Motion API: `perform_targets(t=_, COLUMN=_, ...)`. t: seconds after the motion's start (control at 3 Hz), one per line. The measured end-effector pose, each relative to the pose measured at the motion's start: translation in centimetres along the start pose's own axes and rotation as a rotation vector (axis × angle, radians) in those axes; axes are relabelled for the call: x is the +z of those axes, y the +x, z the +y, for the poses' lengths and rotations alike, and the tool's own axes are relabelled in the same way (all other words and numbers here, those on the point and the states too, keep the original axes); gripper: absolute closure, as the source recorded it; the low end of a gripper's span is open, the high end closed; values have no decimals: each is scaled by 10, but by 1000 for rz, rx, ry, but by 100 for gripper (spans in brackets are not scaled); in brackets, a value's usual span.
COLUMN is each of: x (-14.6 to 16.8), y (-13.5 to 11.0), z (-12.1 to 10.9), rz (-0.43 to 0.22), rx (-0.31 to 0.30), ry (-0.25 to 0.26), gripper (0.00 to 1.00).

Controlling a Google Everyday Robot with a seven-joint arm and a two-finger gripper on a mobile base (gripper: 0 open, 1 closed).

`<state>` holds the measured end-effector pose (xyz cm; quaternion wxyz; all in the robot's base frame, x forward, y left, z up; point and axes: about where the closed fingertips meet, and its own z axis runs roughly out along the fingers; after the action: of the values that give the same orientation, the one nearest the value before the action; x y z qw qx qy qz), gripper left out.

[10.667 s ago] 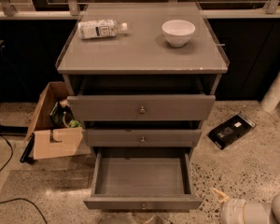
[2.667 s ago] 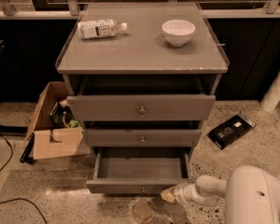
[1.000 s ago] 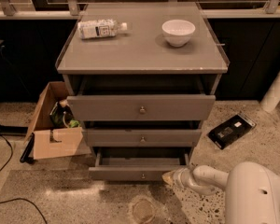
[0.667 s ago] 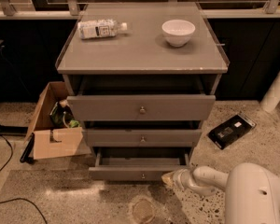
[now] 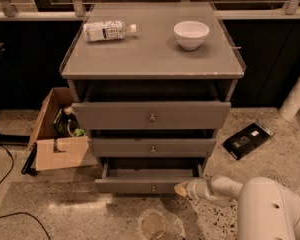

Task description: Close bottom drawer

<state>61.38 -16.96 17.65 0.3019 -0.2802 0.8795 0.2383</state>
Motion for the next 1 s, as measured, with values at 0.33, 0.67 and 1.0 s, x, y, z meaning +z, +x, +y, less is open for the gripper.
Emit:
perform_targets(t=0.33, x=1, y=-15, z=-10, rz=-11, rx=-23, ry=17, gripper=100)
perform_targets(t=0.67, x=3, y=-35, z=-21, rz=-23, rx=-45, ry=53, gripper=100)
perform_targets(t=1.0, x=6, y=-51, z=-30, rz=-29, rx=-59, ry=76, gripper=100)
